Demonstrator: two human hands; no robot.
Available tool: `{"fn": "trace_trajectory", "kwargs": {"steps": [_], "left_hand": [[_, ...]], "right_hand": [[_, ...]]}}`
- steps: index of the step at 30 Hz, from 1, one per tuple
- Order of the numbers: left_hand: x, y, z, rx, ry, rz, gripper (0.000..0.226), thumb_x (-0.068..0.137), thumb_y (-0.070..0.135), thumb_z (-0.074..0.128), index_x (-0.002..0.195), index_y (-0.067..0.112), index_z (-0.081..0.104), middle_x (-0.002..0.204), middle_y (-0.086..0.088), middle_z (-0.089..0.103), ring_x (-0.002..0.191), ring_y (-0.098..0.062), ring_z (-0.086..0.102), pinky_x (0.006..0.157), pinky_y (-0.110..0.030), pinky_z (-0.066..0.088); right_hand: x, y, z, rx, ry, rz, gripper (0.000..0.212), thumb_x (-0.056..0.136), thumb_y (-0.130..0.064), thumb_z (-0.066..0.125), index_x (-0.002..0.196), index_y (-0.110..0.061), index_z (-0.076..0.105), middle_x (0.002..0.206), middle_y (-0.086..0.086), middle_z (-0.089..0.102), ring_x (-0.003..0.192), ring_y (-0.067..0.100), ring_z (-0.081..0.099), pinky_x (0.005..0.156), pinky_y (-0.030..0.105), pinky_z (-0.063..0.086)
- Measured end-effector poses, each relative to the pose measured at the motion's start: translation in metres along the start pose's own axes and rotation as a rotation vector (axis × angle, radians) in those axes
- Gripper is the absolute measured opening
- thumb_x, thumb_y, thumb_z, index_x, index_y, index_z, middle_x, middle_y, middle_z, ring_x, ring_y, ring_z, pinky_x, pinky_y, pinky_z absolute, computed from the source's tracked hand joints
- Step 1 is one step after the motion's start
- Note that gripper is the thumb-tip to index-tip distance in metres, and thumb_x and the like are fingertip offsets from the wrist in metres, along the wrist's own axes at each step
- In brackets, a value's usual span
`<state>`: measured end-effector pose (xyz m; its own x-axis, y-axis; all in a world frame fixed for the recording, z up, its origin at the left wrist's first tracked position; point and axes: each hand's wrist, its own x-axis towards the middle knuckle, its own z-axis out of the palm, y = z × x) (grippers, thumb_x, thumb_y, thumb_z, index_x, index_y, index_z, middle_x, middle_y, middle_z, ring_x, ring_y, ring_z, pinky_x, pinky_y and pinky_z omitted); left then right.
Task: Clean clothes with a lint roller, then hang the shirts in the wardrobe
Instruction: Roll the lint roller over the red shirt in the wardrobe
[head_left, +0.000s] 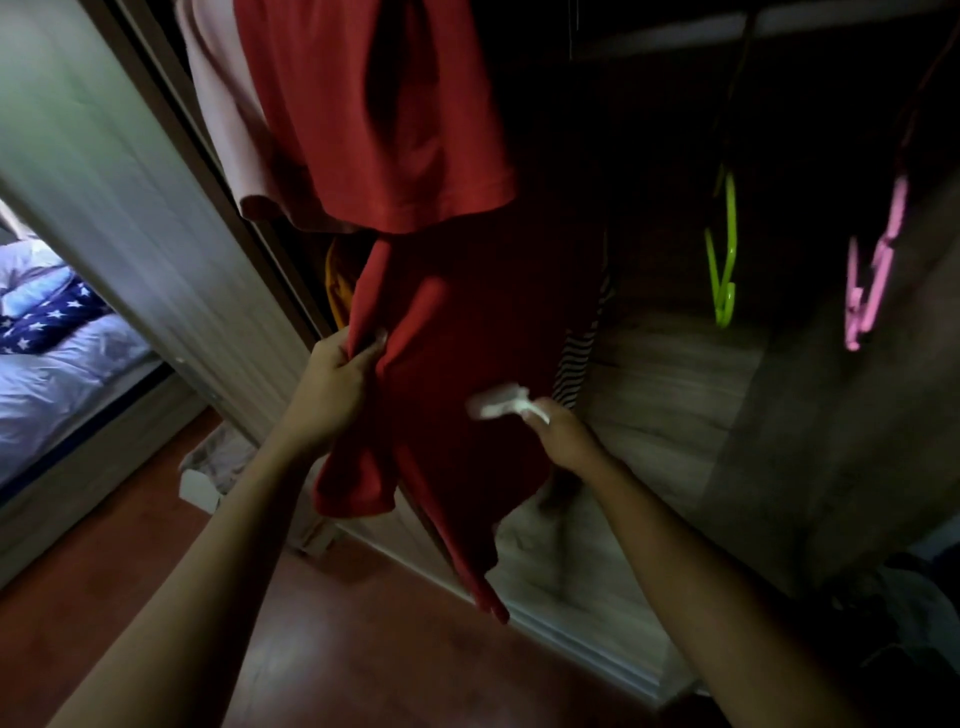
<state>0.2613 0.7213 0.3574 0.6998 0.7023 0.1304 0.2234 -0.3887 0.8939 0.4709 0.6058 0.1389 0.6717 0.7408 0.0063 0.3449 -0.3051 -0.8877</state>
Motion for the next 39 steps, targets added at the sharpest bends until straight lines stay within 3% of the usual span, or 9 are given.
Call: {"fn": "trace_trajectory", "kwargs": {"steps": [5,8,12,16,18,22,30,35,39], "left_hand": [[-0.001,0.002,0.003,-0.024,-0.004,-0.017,0.039,0.106,0.023,0.045,0.11,-0.015,0.053,0.092,-0.018,0.058,0.083,-0.027,0.053,0.075,-0.041,0.043],[-0.001,0.002,0.004,-0.027,-0.007,-0.022,0.038,0.106,0.022,0.045,0.109,-0.015,0.053,0.092,-0.017,0.057,0.083,-0.026,0.052,0.074,-0.041,0.042],[-0.004,0.005,0.005,-0.016,-0.01,-0.019,0.036,0.106,0.023,0.045,0.11,-0.01,0.058,0.092,-0.018,0.061,0.082,-0.025,0.058,0.07,-0.034,0.049],[-0.008,0.009,0.006,-0.021,-0.017,-0.023,0.037,0.106,0.022,0.044,0.113,-0.012,0.056,0.097,-0.032,0.062,0.085,-0.031,0.058,0.077,-0.051,0.052],[-0.009,0.011,0.007,-0.018,-0.027,-0.022,0.037,0.106,0.02,0.043,0.11,-0.015,0.052,0.091,-0.022,0.058,0.083,-0.03,0.054,0.073,-0.046,0.044],[-0.009,0.01,0.006,-0.006,-0.051,-0.026,0.037,0.106,0.022,0.043,0.104,-0.014,0.052,0.09,-0.015,0.055,0.08,-0.027,0.05,0.072,-0.043,0.039],[-0.005,0.006,0.002,-0.021,-0.019,-0.021,0.035,0.105,0.024,0.048,0.111,-0.009,0.059,0.095,-0.019,0.063,0.085,-0.027,0.06,0.078,-0.043,0.05],[-0.006,0.007,0.007,-0.046,-0.015,-0.023,0.036,0.105,0.021,0.048,0.11,-0.015,0.054,0.093,-0.017,0.059,0.085,-0.027,0.054,0.078,-0.042,0.044],[-0.009,0.01,0.007,-0.059,-0.028,-0.019,0.038,0.105,0.021,0.046,0.111,-0.017,0.052,0.094,-0.017,0.057,0.085,-0.027,0.053,0.077,-0.041,0.043]], "right_hand": [[0.022,-0.066,-0.055,0.294,0.33,-0.18,0.019,0.104,-0.031,0.05,0.111,-0.022,0.066,0.087,-0.02,0.063,0.077,0.0,0.058,0.066,0.007,0.04],[0.027,-0.094,-0.077,0.404,0.403,-0.248,0.018,0.101,-0.046,0.045,0.091,-0.043,0.059,0.063,-0.021,0.053,0.052,-0.001,0.046,0.046,0.016,0.037],[0.029,-0.087,-0.062,0.338,0.34,-0.231,0.02,0.103,-0.043,0.044,0.098,-0.034,0.062,0.08,-0.017,0.059,0.069,-0.002,0.055,0.061,0.015,0.043],[0.02,-0.031,-0.015,0.138,0.193,-0.111,0.027,0.105,-0.017,0.048,0.118,0.003,0.061,0.107,0.018,0.065,0.096,0.02,0.057,0.083,0.026,0.04],[0.006,-0.001,0.006,0.05,0.02,0.016,0.028,0.104,-0.012,0.048,0.12,0.008,0.059,0.118,0.026,0.064,0.104,0.026,0.059,0.089,0.031,0.041],[-0.016,0.036,0.024,-0.111,-0.21,0.158,0.032,0.105,-0.018,0.049,0.123,0.006,0.059,0.123,0.025,0.063,0.096,0.015,0.051,0.079,0.023,0.036],[0.011,-0.034,-0.03,0.109,0.18,-0.132,0.023,0.103,-0.017,0.053,0.114,-0.002,0.065,0.105,0.01,0.067,0.098,0.017,0.059,0.083,0.025,0.04],[0.016,-0.095,-0.077,0.342,0.382,-0.278,0.014,0.103,-0.039,0.046,0.098,-0.037,0.058,0.072,-0.015,0.053,0.058,-0.006,0.048,0.055,0.013,0.04],[0.022,-0.098,-0.073,0.335,0.364,-0.24,0.019,0.105,-0.036,0.043,0.109,-0.026,0.059,0.086,-0.013,0.059,0.07,-0.008,0.055,0.061,0.007,0.043]]}}
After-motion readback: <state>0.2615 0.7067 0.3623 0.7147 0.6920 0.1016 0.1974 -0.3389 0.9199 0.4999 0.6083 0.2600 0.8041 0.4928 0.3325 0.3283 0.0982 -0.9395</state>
